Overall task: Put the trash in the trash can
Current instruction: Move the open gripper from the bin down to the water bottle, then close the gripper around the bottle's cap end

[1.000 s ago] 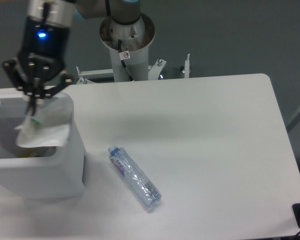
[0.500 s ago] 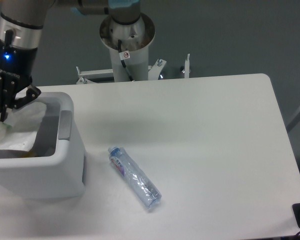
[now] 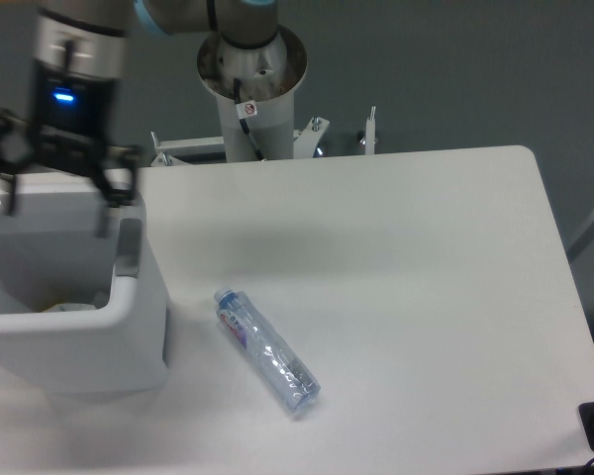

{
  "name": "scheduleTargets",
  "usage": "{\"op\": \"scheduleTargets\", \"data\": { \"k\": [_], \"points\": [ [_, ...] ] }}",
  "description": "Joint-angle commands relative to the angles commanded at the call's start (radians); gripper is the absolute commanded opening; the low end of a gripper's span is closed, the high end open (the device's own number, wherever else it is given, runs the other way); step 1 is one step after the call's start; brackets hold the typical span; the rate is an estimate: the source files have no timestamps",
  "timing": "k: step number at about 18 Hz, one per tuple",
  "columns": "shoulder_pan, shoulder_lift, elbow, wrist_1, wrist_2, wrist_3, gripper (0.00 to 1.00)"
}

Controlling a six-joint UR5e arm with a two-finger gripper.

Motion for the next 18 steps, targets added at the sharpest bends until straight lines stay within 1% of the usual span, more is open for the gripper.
{"op": "scheduleTargets", "data": {
  "k": [1, 3, 4, 5, 6, 11, 13, 18],
  "points": [
    [0.031, -0.024, 0.009, -0.002, 0.009, -0.026, 1.0],
    [0.075, -0.072, 0.021, -0.002, 0.018, -0.028, 1.0],
    [0.089, -0.103, 0.034, -0.003, 0.038, -0.026, 1.0],
    [0.097, -0.144, 0.046, -0.005, 0.084, -0.019, 1.0],
    [0.105, -0.167, 0.045, -0.002, 0.1, -0.017, 1.0],
    [0.106, -0.334, 0.106, -0.005, 0.109, -0.017, 1.0],
    [0.1, -0.403, 0.114, -0.002, 0.156, -0.019, 1.0],
    [0.074, -0.482, 0.124, 0.002, 0.17, -0.019, 1.0]
  ]
}}
